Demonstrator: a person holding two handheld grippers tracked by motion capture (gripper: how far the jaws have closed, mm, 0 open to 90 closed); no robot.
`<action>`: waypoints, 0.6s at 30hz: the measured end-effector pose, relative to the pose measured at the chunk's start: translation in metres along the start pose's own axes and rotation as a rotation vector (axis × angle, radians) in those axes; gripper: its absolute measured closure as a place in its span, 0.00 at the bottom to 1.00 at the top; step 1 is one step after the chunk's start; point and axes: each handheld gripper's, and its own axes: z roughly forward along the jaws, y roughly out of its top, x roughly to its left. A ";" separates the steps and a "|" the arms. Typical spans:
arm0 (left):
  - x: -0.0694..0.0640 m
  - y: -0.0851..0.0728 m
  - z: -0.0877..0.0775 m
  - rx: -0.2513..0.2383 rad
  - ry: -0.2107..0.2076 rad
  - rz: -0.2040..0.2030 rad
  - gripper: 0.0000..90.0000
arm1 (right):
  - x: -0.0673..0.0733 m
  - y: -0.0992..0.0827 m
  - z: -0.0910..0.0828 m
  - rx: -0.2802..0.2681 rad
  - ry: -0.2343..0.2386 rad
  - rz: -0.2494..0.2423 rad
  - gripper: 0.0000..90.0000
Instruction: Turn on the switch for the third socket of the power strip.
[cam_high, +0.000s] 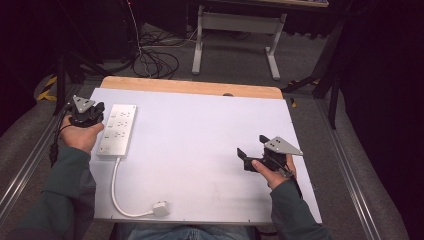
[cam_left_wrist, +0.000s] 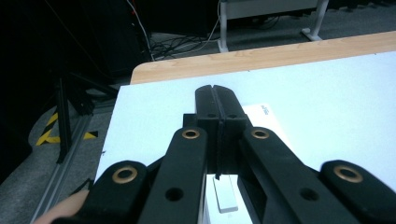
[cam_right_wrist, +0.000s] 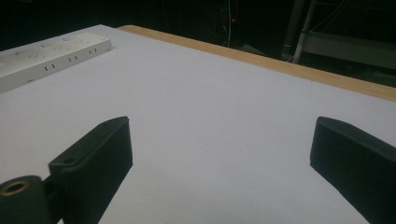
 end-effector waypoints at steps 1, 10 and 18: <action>0.000 0.000 0.001 0.004 -0.002 -0.001 1.00 | 0.000 0.000 0.000 0.000 0.000 0.000 0.07; -0.003 0.001 0.013 0.045 -0.024 0.025 1.00 | -0.001 -0.001 0.000 0.001 -0.002 0.003 0.07; -0.002 0.002 0.018 0.061 -0.023 0.034 1.00 | 0.000 -0.001 0.000 0.001 0.000 0.003 0.07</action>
